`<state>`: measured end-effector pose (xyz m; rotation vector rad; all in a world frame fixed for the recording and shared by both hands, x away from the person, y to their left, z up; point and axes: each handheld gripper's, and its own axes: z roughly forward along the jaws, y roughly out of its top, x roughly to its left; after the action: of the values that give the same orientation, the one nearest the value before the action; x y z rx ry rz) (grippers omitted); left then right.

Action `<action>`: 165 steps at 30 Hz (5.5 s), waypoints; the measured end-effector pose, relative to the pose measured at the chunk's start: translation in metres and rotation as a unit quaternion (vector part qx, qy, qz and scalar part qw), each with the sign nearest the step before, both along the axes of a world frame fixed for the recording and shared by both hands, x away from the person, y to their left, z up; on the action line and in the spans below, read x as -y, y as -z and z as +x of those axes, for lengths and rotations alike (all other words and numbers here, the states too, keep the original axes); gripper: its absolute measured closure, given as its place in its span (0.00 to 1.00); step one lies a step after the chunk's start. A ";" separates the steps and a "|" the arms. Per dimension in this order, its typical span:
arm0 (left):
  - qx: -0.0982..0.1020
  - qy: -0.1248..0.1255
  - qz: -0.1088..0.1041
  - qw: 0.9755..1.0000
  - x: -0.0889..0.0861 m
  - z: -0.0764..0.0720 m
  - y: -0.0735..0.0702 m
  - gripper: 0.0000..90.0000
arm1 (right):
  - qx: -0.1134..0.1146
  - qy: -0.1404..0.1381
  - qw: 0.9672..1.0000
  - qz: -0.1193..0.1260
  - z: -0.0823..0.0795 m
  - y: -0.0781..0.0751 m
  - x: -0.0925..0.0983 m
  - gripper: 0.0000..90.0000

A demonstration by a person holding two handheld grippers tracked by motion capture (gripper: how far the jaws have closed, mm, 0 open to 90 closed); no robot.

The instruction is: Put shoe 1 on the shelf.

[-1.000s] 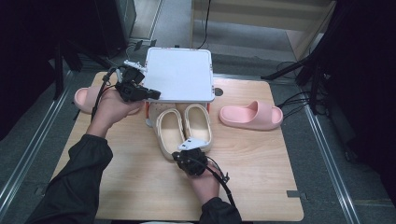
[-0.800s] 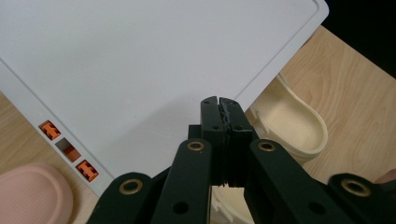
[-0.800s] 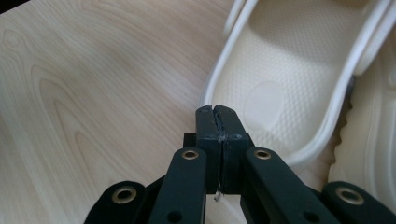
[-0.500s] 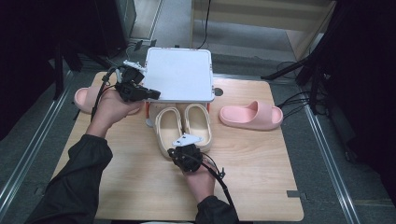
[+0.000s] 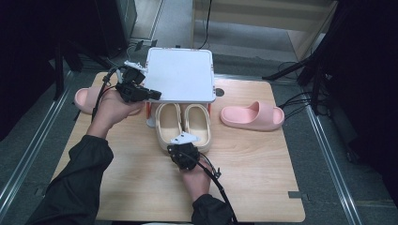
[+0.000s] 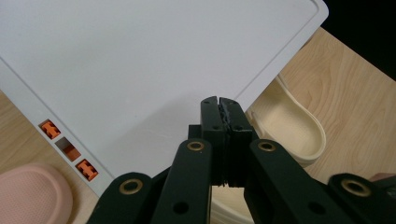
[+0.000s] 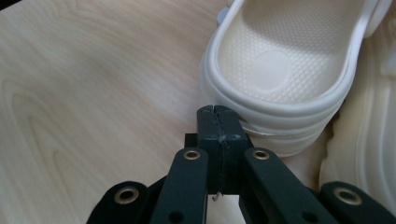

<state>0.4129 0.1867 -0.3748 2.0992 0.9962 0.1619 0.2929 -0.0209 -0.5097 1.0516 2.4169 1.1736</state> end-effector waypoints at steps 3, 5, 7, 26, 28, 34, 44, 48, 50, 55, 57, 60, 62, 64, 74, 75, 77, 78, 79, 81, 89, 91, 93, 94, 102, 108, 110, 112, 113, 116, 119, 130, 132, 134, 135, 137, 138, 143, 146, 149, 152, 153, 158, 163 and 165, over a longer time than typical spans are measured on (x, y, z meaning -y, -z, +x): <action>0.001 0.000 0.000 1.000 0.001 0.000 0.000 0.99 | 0.001 0.001 1.000 -0.020 0.015 -0.003 -0.013 1.00; 0.001 0.000 -0.001 1.000 0.001 0.000 0.000 0.99 | -0.005 -0.009 1.000 -0.006 0.022 -0.003 -0.016 1.00; 0.001 0.000 -0.002 1.000 0.000 0.000 0.000 0.99 | 0.002 0.001 1.000 0.004 0.029 -0.004 -0.021 1.00; 0.003 -0.003 0.001 1.000 0.001 -0.001 0.000 0.99 | -0.002 0.020 0.999 -0.034 0.039 0.000 -0.011 1.00; 0.003 -0.004 0.003 1.000 0.001 -0.001 0.000 0.99 | -0.006 0.022 0.999 -0.023 0.044 0.001 -0.009 1.00; 0.004 -0.002 0.002 1.000 0.000 -0.002 0.000 0.99 | 0.000 0.044 0.999 -0.026 0.059 0.000 -0.020 1.00; 0.001 -0.002 -0.001 1.000 0.000 -0.001 0.000 0.99 | 0.005 0.052 0.998 -0.020 0.072 0.001 -0.026 1.00; 0.000 -0.003 -0.003 1.000 0.000 -0.002 0.000 0.99 | 0.001 0.037 0.999 -0.005 0.058 -0.007 -0.014 1.00; 0.001 -0.004 -0.003 1.000 0.000 -0.002 0.000 0.99 | 0.002 0.035 0.999 0.003 0.048 -0.008 -0.004 1.00; -0.002 -0.006 -0.004 1.000 -0.001 -0.002 0.000 0.99 | 0.000 0.025 1.000 0.011 0.024 -0.008 0.022 1.00; -0.002 -0.005 -0.004 1.000 -0.001 -0.002 0.000 0.99 | -0.006 0.025 1.000 0.014 0.015 -0.007 0.033 1.00; -0.002 -0.006 -0.004 1.000 0.000 -0.002 0.000 0.99 | -0.009 0.026 1.000 0.010 0.005 -0.007 0.047 1.00; -0.002 -0.006 -0.005 1.000 -0.001 -0.002 0.000 0.99 | -0.012 0.031 0.999 0.000 -0.001 -0.006 0.061 0.99; -0.002 -0.006 -0.004 1.000 -0.001 -0.002 0.000 0.99 | -0.022 0.035 0.999 0.001 -0.003 -0.005 0.070 0.99; -0.005 -0.005 -0.005 1.000 0.000 -0.002 0.000 0.99 | -0.025 0.057 0.998 -0.010 0.004 0.000 0.090 1.00; -0.006 -0.005 -0.005 1.000 0.000 -0.002 0.000 0.99 | -0.023 0.058 0.998 -0.010 0.006 0.000 0.089 1.00; -0.006 -0.004 -0.006 1.000 0.000 -0.002 0.000 0.99 | -0.024 0.056 0.998 -0.010 0.013 0.001 0.087 1.00; -0.006 -0.003 -0.005 1.000 -0.001 -0.002 0.000 0.99 | -0.025 0.056 0.998 -0.011 0.017 0.001 0.085 1.00; -0.006 -0.004 -0.006 1.000 -0.001 -0.002 0.000 0.99 | -0.020 0.054 0.998 -0.011 0.021 0.000 0.083 1.00; -0.005 -0.004 -0.006 1.000 -0.001 -0.002 0.000 0.99 | -0.020 0.059 0.998 -0.017 0.030 0.000 0.080 1.00; -0.006 -0.001 -0.002 1.000 -0.001 -0.002 0.000 0.99 | -0.023 0.063 0.997 -0.024 0.062 -0.006 0.071 1.00; -0.056 0.030 0.030 0.998 0.005 0.000 0.007 0.99 | -0.020 0.063 0.997 -0.027 0.068 -0.006 0.068 1.00; -0.068 0.007 0.222 0.973 0.027 0.003 0.037 0.88 | -0.017 0.068 0.997 -0.029 0.073 -0.006 0.066 1.00; -0.084 0.009 0.267 0.960 0.032 0.009 0.052 0.87 | -0.012 0.069 0.997 -0.029 0.075 -0.005 0.066 1.00; -0.096 0.073 0.074 0.990 0.028 0.005 0.047 0.95 | -0.013 0.077 0.997 0.001 0.078 -0.005 0.067 0.99; -0.068 0.082 0.064 0.992 0.031 -0.003 0.030 0.95 | -0.012 0.075 0.997 0.004 0.079 -0.008 0.068 0.99; -0.069 0.083 0.066 0.992 0.032 -0.004 0.029 0.95 | -0.006 0.077 0.997 -0.003 0.079 -0.010 0.067 0.99; -0.067 0.083 0.065 0.992 0.031 -0.004 0.029 0.94 | -0.009 0.075 0.997 -0.005 0.081 -0.011 0.067 0.99; -0.067 0.081 0.064 0.992 0.031 -0.004 0.028 0.94 | -0.009 0.073 0.997 -0.005 0.082 -0.011 0.066 0.99; -0.066 0.078 0.055 0.993 0.027 -0.004 0.026 0.94 | -0.007 0.073 0.997 -0.013 0.085 -0.011 0.064 0.99; -0.064 0.075 0.048 0.994 0.023 -0.005 0.022 0.93 | -0.007 0.072 0.997 -0.016 0.088 -0.011 0.061 0.99; -0.051 0.064 0.032 0.996 0.012 -0.009 0.013 0.91 | -0.014 0.075 0.997 -0.013 0.100 -0.011 0.056 0.97; -0.051 0.061 0.027 0.996 0.011 -0.010 0.012 0.91 | -0.014 0.078 0.997 -0.015 0.101 -0.012 0.056 0.97; -0.048 0.062 0.027 0.997 0.010 -0.010 0.011 0.91 | -0.014 0.078 0.997 -0.015 0.103 -0.012 0.056 0.96; -0.048 0.064 0.025 0.996 0.009 -0.011 0.010 0.90 | -0.017 0.078 0.997 -0.013 0.103 -0.012 0.056 0.95; -0.046 0.062 0.023 0.997 0.008 -0.011 0.009 0.90 | -0.013 0.077 0.997 -0.019 0.103 -0.012 0.055 0.95; -0.047 0.062 0.020 0.997 0.008 -0.012 0.009 0.89 | -0.015 0.076 0.997 -0.018 0.103 -0.012 0.055 0.95; -0.043 0.059 0.015 0.997 0.002 -0.016 0.005 0.86 | -0.020 0.064 0.998 -0.013 0.098 -0.017 0.058 0.90; -0.047 0.052 0.006 0.998 -0.005 -0.019 0.002 0.82 | -0.016 0.049 0.999 -0.006 0.088 -0.023 0.065 0.86; -0.053 0.039 -0.003 0.998 -0.015 -0.025 -0.001 0.76 | -0.012 0.037 0.999 -0.007 0.077 -0.033 0.077 0.83; -0.046 0.026 -0.010 0.999 -0.026 -0.035 -0.006 0.72 | -0.020 0.010 1.000 0.003 0.068 -0.044 0.089 0.77; -0.043 0.022 -0.011 0.999 -0.030 -0.038 -0.007 0.69 | -0.026 0.001 1.000 0.006 0.065 -0.047 0.092 0.75; -0.027 -0.001 -0.014 1.000 -0.046 -0.053 -0.011 0.63 | -0.036 -0.032 0.999 0.023 0.047 -0.052 0.112 0.68; -0.015 -0.019 -0.010 1.000 -0.065 -0.063 -0.008 0.60 | -0.043 -0.060 0.997 0.022 0.031 -0.047 0.131 0.65; -0.014 -0.026 -0.008 1.000 -0.073 -0.064 -0.004 0.58 | -0.043 -0.065 0.997 0.015 0.025 -0.045 0.137 0.64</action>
<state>0.3492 0.2596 -0.3712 2.0663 1.0654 0.1511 0.3175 -0.1582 -0.4648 0.9857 2.5751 1.2326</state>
